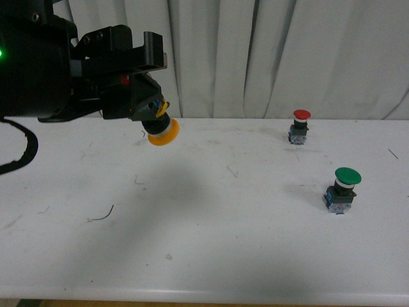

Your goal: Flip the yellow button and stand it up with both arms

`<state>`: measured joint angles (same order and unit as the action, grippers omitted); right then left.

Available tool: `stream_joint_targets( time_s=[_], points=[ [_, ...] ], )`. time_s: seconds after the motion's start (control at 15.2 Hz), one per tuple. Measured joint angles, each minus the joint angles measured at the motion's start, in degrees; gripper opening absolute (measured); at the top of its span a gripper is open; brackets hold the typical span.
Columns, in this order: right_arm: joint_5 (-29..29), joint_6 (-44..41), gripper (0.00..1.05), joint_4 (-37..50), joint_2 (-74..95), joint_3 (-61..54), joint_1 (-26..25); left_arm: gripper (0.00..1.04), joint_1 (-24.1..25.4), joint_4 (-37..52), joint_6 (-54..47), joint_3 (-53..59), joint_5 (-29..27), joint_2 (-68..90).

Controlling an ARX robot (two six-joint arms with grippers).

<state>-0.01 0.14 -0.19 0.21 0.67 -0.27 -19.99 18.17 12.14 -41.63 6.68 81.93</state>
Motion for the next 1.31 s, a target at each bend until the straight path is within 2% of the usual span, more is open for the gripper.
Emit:
stream_joint_targets(
  time_s=[0.26,0.46,0.66,0.98,1.18,1.31],
  points=[
    [0.00,0.00,0.98,0.00,0.00,0.00,0.00,0.36,-1.57,11.15,9.40,7.89,9.64,-2.19],
    [0.00,0.00,0.98,0.00,0.00,0.00,0.00,0.36,-1.27,23.67,19.71,9.81,14.40,-2.84],
    [0.00,0.00,0.98,0.00,0.00,0.00,0.00,0.36,-1.31,28.46,23.82,10.25,15.76,-2.25],
    [0.00,0.00,0.98,0.00,0.00,0.00,0.00,0.36,-1.53,48.00,40.24,11.43,16.98,5.05],
    [0.00,0.00,0.98,0.00,0.00,0.00,0.00,0.36,-1.27,52.96,45.09,11.65,16.85,6.95],
    [0.00,0.00,0.98,0.00,0.00,0.00,0.00,0.36,-1.64,53.09,45.92,11.67,16.74,6.95]
  ],
)
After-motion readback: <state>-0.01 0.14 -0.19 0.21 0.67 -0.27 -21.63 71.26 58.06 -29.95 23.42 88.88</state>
